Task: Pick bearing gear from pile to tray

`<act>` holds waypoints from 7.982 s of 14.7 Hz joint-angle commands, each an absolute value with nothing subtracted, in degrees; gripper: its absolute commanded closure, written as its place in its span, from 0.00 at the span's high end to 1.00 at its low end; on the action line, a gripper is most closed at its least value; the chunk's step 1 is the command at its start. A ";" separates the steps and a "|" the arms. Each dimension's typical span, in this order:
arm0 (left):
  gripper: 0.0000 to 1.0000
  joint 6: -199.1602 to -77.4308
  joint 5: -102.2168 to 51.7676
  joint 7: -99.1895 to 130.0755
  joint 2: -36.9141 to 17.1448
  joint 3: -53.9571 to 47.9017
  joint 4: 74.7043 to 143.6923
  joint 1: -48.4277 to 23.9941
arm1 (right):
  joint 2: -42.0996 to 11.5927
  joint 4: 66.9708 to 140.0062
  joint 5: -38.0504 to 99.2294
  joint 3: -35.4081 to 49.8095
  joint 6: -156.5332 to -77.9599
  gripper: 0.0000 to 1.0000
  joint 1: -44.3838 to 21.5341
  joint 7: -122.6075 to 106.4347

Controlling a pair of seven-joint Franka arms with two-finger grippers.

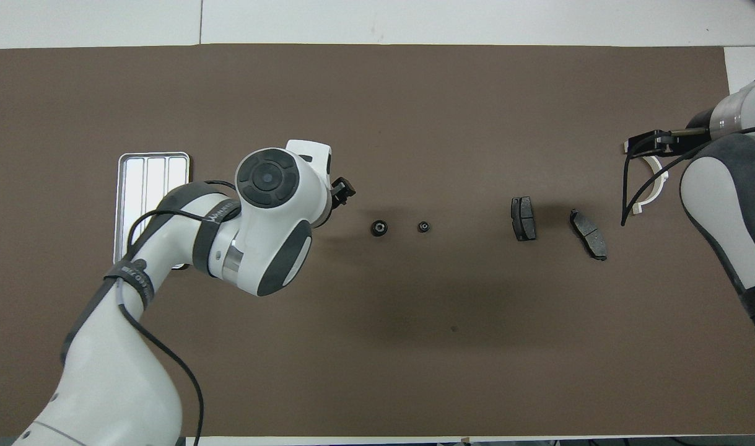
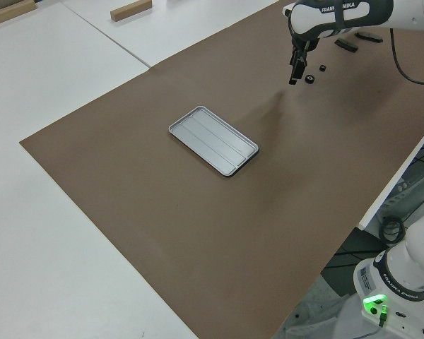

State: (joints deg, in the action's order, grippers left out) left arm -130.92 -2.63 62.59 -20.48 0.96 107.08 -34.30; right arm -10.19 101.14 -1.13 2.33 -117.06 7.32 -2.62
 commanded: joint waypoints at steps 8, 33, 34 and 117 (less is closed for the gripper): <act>1.00 -134.32 -5.01 69.17 -27.14 2.02 101.20 -41.13 | -8.79 103.01 -1.23 2.99 -116.72 1.00 9.32 -5.54; 0.81 -130.78 -4.66 75.85 -31.38 2.11 97.82 -44.21 | -8.88 103.01 -1.23 2.99 -116.72 1.00 9.40 -5.63; 0.81 -130.96 -4.66 75.85 -31.38 2.11 97.82 -44.21 | -8.88 103.01 -1.23 2.99 -116.72 1.00 9.40 -5.63; 0.94 -130.98 -3.23 9.31 -7.29 4.75 124.30 -5.27 | 3.78 93.16 -0.97 3.69 -88.77 1.00 7.91 -2.29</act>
